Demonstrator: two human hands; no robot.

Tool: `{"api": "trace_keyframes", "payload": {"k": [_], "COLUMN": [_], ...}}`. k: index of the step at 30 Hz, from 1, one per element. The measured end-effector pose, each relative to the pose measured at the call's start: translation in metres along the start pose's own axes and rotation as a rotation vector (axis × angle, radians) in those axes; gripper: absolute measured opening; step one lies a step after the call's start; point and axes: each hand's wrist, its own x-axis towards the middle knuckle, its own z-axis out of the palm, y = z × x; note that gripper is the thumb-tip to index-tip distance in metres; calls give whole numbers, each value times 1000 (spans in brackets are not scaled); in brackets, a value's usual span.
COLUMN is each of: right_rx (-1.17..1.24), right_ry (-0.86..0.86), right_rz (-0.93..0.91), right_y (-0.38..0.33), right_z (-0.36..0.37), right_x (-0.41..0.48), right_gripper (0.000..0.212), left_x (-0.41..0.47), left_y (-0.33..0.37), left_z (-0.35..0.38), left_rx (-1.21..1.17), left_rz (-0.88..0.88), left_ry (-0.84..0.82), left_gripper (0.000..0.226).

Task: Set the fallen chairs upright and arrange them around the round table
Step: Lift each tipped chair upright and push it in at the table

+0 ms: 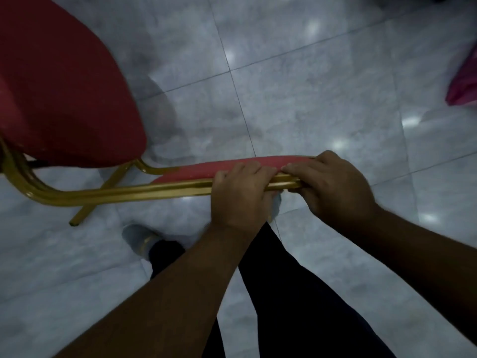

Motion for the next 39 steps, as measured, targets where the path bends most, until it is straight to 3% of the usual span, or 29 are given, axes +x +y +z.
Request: {"api": "trace_keyframes", "payload": {"k": [10,14,17,24,28,32,36,39], "right_rx": [262,207,144,62,55,97,80,105], "right_ry": [176,194,230,311,261,252,280,248], "right_rz": [-38,-101,-142,-294,-452,-466,-477,-484], "right_y": [-142,-229,-293,-451,-507,-515,-566,-624], "right_z": [-119,-144,-157,-164,-164,-159,-155,-151], "right_x": [-26,-36,-46,-62,-66,-66,-66,-63], "right_gripper": [35,31,30,28,33,36,32,35], "left_x": [-95,-153,-198,-288,-355,-404,-436,-455], "left_y": [-1,-6,-13,-63,-97,-119,-124,-126], "left_z": [-203,-269,-310,-398,-433,-465,-507,-525], "left_rx": [-250,-307,-263,-144,-178,-213,-146,-76], "left_rz": [-41,-111,-50,120,-36,-161,-148,-30], "left_ry": [237,247,252,330,486,561,558,536], "left_gripper": [30,29,30,21,25,28,35,47]}}
